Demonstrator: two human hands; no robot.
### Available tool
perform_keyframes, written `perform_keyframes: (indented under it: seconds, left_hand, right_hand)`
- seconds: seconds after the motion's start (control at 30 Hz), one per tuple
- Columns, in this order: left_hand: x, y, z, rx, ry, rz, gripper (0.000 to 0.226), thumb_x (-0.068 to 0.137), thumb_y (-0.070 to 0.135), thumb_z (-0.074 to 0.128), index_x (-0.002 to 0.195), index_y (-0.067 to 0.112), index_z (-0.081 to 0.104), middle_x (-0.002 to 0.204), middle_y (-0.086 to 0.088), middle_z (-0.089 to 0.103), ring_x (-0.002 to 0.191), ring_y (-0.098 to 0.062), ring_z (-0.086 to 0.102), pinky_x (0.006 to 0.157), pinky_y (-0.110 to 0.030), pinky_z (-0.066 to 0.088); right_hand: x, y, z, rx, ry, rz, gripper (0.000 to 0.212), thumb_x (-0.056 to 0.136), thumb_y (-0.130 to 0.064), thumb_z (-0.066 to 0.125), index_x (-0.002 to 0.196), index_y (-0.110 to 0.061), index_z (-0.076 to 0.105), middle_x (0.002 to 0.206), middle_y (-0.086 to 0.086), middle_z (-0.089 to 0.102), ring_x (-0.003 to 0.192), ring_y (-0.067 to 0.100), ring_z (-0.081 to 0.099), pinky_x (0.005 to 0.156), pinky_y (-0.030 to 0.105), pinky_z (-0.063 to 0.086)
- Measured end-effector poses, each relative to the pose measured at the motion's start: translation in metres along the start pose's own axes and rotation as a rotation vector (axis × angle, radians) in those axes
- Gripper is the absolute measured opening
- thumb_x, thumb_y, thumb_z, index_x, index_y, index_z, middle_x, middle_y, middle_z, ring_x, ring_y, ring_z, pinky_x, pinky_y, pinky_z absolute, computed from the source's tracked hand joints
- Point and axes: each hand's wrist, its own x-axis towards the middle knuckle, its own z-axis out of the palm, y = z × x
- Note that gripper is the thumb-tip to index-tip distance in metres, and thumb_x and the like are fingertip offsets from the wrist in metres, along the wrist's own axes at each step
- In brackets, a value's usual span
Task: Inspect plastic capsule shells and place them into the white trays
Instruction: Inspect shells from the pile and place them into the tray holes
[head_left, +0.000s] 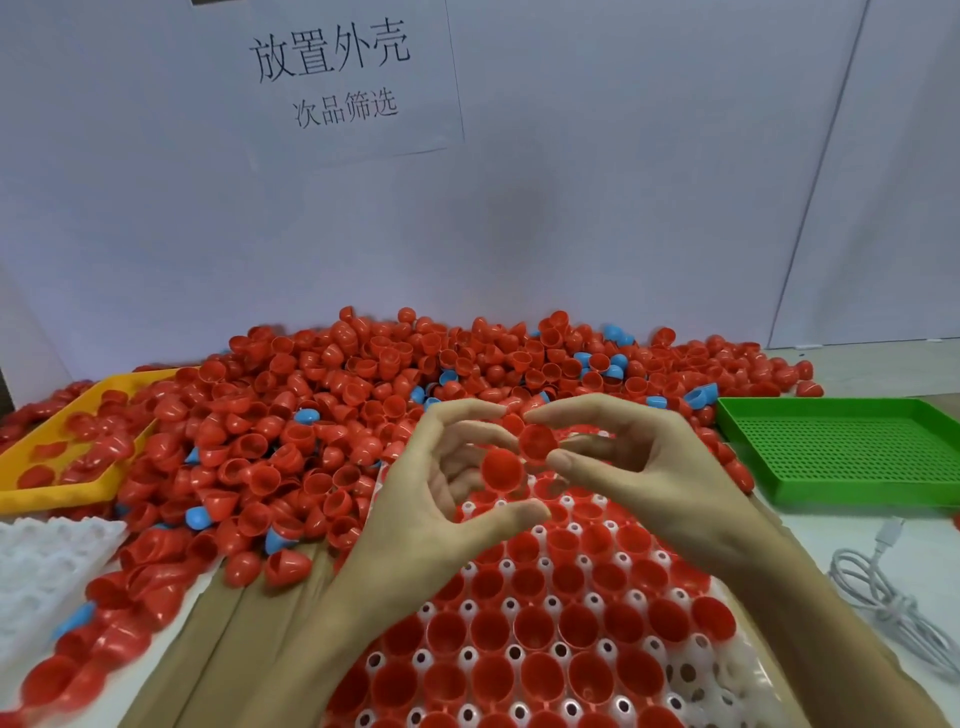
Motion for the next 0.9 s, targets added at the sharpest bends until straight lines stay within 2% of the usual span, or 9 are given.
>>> perform_keyframes:
  seconds: [0.07, 0.17, 0.27, 0.33, 0.43, 0.57, 0.67, 0.8, 0.9]
  left_hand:
    - [-0.001, 0.001, 0.001, 0.041, 0.053, 0.073, 0.048, 0.082, 0.019, 0.089, 0.123, 0.019, 0.065, 0.111, -0.002, 0.075, 0.108, -0.023, 0.074, 0.092, -0.024, 0.057]
    - [-0.002, 0.004, 0.003, 0.041, 0.101, 0.107, 0.036, 0.084, 0.015, 0.085, 0.116, 0.016, 0.069, 0.106, -0.004, 0.078, 0.102, -0.024, 0.077, 0.089, -0.026, 0.059]
    - [-0.003, 0.006, 0.002, 0.071, 0.121, 0.142, 0.036, 0.082, 0.015, 0.086, 0.114, 0.016, 0.070, 0.105, -0.002, 0.078, 0.099, -0.019, 0.077, 0.087, -0.022, 0.059]
    - [-0.004, 0.005, 0.003, 0.087, 0.116, 0.157, 0.036, 0.082, 0.014, 0.087, 0.114, 0.018, 0.070, 0.105, -0.002, 0.078, 0.099, -0.020, 0.077, 0.087, -0.023, 0.059]
    - [-0.004, 0.003, 0.003, 0.104, 0.087, 0.189, 0.036, 0.083, 0.014, 0.087, 0.115, 0.021, 0.071, 0.106, -0.001, 0.077, 0.100, -0.021, 0.077, 0.089, -0.024, 0.060]
    - [-0.004, 0.001, 0.003, 0.124, 0.080, 0.200, 0.036, 0.084, 0.016, 0.087, 0.115, 0.025, 0.071, 0.106, 0.001, 0.078, 0.102, -0.019, 0.076, 0.089, -0.021, 0.058]
    - [-0.004, -0.001, 0.002, 0.121, 0.077, 0.190, 0.035, 0.084, 0.016, 0.087, 0.114, 0.026, 0.072, 0.106, 0.003, 0.078, 0.102, -0.018, 0.076, 0.089, -0.020, 0.058]
    - [-0.001, -0.002, -0.005, 0.131, 0.112, 0.151, 0.030, 0.085, 0.025, 0.087, 0.111, 0.026, 0.072, 0.105, 0.002, 0.078, 0.099, -0.017, 0.076, 0.086, -0.018, 0.057]
    - [0.006, -0.008, -0.019, 0.111, 0.264, 0.063, 0.027, 0.084, 0.033, 0.087, 0.106, 0.030, 0.072, 0.099, 0.000, 0.078, 0.085, -0.019, 0.077, 0.080, -0.021, 0.060]
  right_hand:
    - [-0.001, -0.003, -0.002, -0.005, 0.012, -0.002, 0.032, 0.096, -0.021, 0.076, 0.128, -0.028, 0.073, 0.118, 0.001, 0.078, 0.105, 0.023, 0.077, 0.093, 0.025, 0.059]
    - [-0.002, -0.004, -0.002, 0.002, 0.042, -0.009, 0.031, 0.096, -0.021, 0.076, 0.126, -0.027, 0.073, 0.120, -0.001, 0.078, 0.099, 0.023, 0.078, 0.091, 0.023, 0.058]
    - [-0.002, -0.004, 0.002, 0.000, 0.080, -0.003, 0.023, 0.099, -0.023, 0.070, 0.121, -0.027, 0.075, 0.122, -0.003, 0.077, 0.092, 0.023, 0.079, 0.089, 0.023, 0.059]
    - [-0.001, -0.004, 0.004, 0.031, 0.100, -0.001, 0.019, 0.100, -0.021, 0.068, 0.117, -0.021, 0.077, 0.114, 0.002, 0.079, 0.093, 0.025, 0.079, 0.086, 0.028, 0.062]
    - [-0.001, -0.002, 0.006, 0.033, 0.134, -0.014, 0.016, 0.099, -0.015, 0.068, 0.111, -0.016, 0.078, 0.102, 0.005, 0.080, 0.091, 0.022, 0.079, 0.083, 0.024, 0.061]
    - [0.000, 0.001, 0.005, 0.027, 0.148, -0.008, 0.016, 0.099, -0.013, 0.068, 0.109, -0.017, 0.080, 0.101, 0.007, 0.081, 0.093, 0.025, 0.079, 0.088, 0.028, 0.061]
    - [0.001, 0.002, 0.005, 0.132, 0.130, 0.002, 0.019, 0.096, -0.019, 0.069, 0.111, -0.015, 0.080, 0.106, 0.011, 0.080, 0.098, 0.030, 0.078, 0.089, 0.031, 0.061]
    - [0.004, 0.003, 0.002, 0.403, 0.101, 0.063, 0.027, 0.100, -0.013, 0.060, 0.118, -0.001, 0.077, 0.114, 0.022, 0.075, 0.097, 0.030, 0.076, 0.084, 0.027, 0.061]
    - [0.006, 0.005, -0.004, 0.492, 0.164, 0.092, 0.028, 0.100, -0.009, 0.060, 0.122, -0.001, 0.075, 0.113, 0.022, 0.073, 0.092, 0.030, 0.075, 0.079, 0.028, 0.062]
